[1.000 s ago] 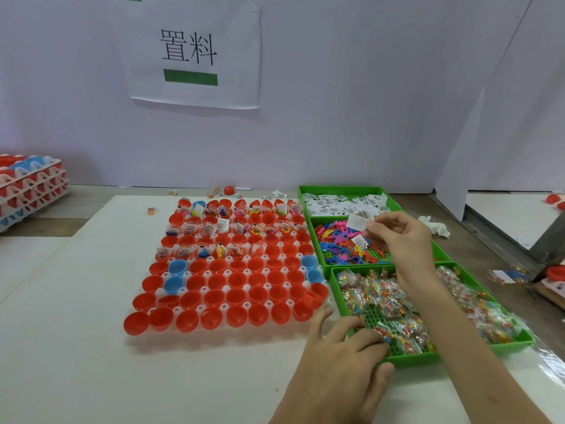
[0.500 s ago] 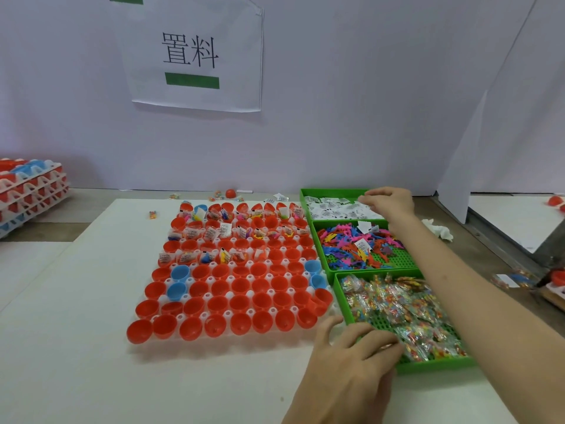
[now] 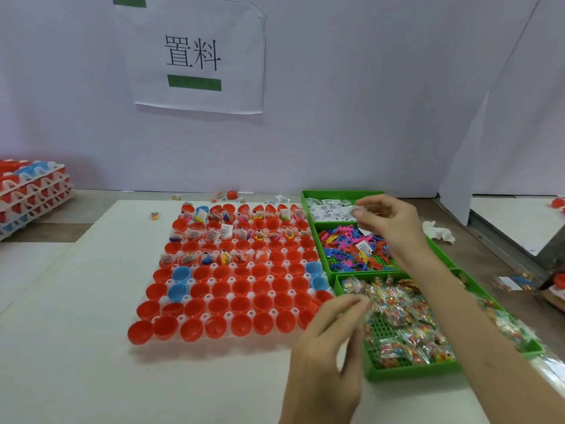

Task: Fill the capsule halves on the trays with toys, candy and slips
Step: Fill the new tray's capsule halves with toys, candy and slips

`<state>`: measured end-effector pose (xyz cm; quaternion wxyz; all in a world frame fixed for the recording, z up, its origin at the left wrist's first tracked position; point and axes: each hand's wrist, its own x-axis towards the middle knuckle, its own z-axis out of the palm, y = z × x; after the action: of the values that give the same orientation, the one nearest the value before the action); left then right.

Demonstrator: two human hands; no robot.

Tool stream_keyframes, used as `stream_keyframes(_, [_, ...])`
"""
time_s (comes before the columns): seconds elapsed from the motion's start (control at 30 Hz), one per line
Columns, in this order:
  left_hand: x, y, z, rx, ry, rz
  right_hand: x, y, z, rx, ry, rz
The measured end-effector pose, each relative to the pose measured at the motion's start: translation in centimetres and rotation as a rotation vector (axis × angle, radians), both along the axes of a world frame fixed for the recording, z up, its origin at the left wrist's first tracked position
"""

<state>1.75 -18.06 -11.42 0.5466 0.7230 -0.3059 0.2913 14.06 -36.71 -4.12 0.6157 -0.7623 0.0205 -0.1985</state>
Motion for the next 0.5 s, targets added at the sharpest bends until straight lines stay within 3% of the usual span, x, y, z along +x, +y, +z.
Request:
stream_keyframes(0.17, [0.0,1.4,1.0,-0.256,0.209,0.006,-3.1,2.7,-0.1,0.220,0.043,0.351])
stream_keyframes(0.3, [0.2,2.4,1.3,-0.470,0.393,-0.064,-4.5,4.2,0.3,0.195,0.064,0.630])
stream_keyframes(0.5, [0.3,2.5,1.5,-0.490,0.440,-0.061,-5.1,6.6,-0.4,-0.019,0.069,0.571])
